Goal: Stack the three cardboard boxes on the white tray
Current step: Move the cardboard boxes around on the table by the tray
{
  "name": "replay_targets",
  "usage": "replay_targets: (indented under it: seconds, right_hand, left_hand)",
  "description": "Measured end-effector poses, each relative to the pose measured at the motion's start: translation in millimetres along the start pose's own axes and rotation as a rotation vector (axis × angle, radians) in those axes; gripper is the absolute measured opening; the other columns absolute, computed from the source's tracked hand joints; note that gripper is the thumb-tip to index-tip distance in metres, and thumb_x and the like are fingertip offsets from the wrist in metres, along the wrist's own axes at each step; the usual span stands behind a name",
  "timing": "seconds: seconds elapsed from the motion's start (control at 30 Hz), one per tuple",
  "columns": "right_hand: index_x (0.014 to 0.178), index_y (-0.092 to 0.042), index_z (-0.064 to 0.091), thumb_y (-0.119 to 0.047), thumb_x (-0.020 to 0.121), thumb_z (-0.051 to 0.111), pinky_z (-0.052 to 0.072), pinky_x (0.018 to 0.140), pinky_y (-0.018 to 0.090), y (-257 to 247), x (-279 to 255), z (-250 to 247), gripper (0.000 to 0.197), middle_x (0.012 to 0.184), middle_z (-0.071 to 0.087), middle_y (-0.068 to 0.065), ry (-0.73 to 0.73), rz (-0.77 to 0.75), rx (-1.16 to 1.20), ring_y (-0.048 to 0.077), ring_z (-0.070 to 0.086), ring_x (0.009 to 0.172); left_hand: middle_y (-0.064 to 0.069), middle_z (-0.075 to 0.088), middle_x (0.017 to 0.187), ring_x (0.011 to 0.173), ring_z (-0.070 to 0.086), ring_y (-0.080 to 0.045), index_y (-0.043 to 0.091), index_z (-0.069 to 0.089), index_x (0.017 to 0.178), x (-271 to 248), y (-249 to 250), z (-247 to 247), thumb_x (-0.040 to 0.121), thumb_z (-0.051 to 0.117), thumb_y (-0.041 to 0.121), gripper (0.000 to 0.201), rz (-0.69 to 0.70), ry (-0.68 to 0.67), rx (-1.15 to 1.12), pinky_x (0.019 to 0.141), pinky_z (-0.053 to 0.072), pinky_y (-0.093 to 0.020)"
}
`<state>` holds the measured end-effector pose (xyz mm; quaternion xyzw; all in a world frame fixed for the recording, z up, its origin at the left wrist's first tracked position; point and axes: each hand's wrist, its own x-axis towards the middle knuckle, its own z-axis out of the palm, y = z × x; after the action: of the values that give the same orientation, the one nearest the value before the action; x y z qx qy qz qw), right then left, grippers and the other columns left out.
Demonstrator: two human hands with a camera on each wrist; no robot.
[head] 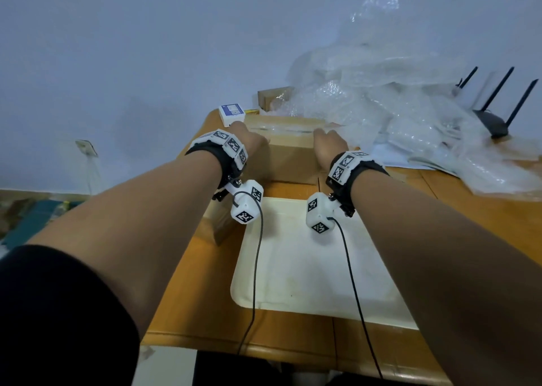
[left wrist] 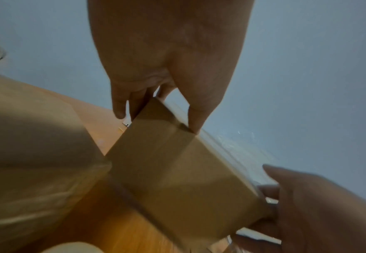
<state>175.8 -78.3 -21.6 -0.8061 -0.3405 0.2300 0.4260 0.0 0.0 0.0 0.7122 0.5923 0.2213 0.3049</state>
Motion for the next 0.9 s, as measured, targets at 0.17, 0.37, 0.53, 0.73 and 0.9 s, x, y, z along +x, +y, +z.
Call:
replay_targets:
  seconds: [0.17,0.37,0.53,0.73,0.9]
  right_hand:
    - [0.137,-0.004,0.055,-0.046,0.104,0.024,0.040,0.091,0.037,-9,-10,-34,0.062,0.135,0.060,0.017,0.150,0.013,0.123,0.034,0.058,0.120]
    - [0.106,-0.014,0.059,-0.065,0.098,0.018,0.051,0.102,0.047,-12,-33,-73,0.066,0.121,0.068,0.015,0.192,0.039,0.181,0.036,0.064,0.109]
    - [0.108,-0.018,0.063,-0.072,0.095,0.020,0.053,0.100,0.047,-14,-68,-96,0.070,0.114,0.069,0.008,0.149,0.039,0.267,0.032,0.066,0.105]
    - [0.143,-0.021,0.052,-0.083,0.078,0.030,0.045,0.106,0.050,-2,-95,-119,0.093,0.132,0.060,0.003,0.134,0.028,0.324,0.033,0.060,0.116]
    - [0.110,-0.019,0.066,-0.066,0.057,0.054,0.052,0.097,0.055,28,-91,-128,0.072,0.113,0.070,0.010,0.056,0.052,0.193,0.038,0.068,0.100]
  left_hand:
    - [-0.021,0.068,0.094,0.095,0.071,-0.040,0.001,0.063,0.128,-15,11,-8,0.067,0.062,0.071,0.093,0.027,-0.002,-0.259,0.079,0.063,-0.055]
    - [-0.014,0.070,0.111,0.098,0.070,-0.038,0.017,0.059,0.126,-61,29,-29,0.085,0.045,0.079,0.076,-0.081,-0.159,-0.613,0.069,0.059,-0.069]
    - [-0.003,0.068,0.093,0.089,0.069,-0.028,0.023,0.064,0.093,-105,47,-34,0.083,0.053,0.061,0.041,-0.122,-0.203,-0.668,0.083,0.058,-0.058]
    - [-0.004,0.058,0.080,0.082,0.058,-0.027,0.022,0.054,0.075,-134,42,-34,0.084,0.050,0.041,0.022,-0.112,-0.172,-0.774,0.094,0.048,-0.051]
    - [-0.008,0.049,0.087,0.083,0.049,-0.028,0.014,0.051,0.089,-156,34,-27,0.061,0.058,0.029,0.032,-0.134,-0.214,-0.842,0.082,0.047,-0.052]
